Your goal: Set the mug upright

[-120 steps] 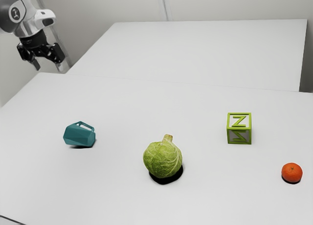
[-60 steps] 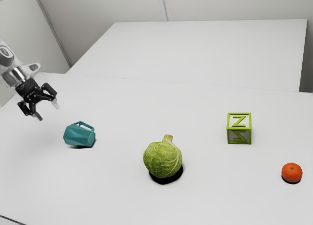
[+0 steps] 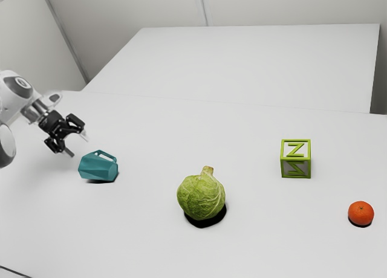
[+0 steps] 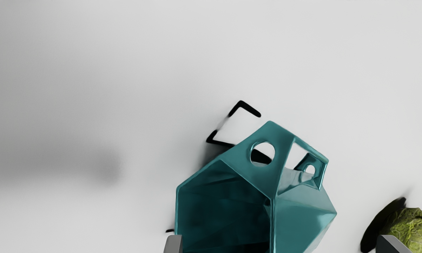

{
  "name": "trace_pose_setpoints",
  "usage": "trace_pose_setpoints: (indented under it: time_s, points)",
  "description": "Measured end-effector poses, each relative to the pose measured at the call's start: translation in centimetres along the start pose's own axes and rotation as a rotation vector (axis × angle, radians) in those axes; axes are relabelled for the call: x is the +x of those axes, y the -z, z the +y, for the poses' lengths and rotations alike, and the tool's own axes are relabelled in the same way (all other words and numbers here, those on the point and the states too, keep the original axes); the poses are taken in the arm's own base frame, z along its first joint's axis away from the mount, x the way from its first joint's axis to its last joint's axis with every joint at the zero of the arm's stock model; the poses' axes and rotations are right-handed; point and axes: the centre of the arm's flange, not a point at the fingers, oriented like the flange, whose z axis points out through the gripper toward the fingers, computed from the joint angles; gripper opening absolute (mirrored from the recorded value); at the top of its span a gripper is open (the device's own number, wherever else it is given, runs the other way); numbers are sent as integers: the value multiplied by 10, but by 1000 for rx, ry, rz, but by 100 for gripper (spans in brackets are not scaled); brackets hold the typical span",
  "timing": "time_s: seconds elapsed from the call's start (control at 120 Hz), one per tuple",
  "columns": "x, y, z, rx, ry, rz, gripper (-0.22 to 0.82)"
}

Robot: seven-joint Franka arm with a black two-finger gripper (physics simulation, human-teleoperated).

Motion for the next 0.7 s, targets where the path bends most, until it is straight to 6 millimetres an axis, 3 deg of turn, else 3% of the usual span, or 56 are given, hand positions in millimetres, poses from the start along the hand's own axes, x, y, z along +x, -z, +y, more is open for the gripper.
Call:
trace_pose_setpoints:
  time_s: [0.2,0.525,0.567,0.7]
  points:
    - [9,-19,-8,-62,-16,2,60]
    - [5,-48,-9,-155,-9,-29,60]
    - [5,-49,-9,-156,-11,-30,54]
    - [6,-49,-6,-147,-19,-32,19]
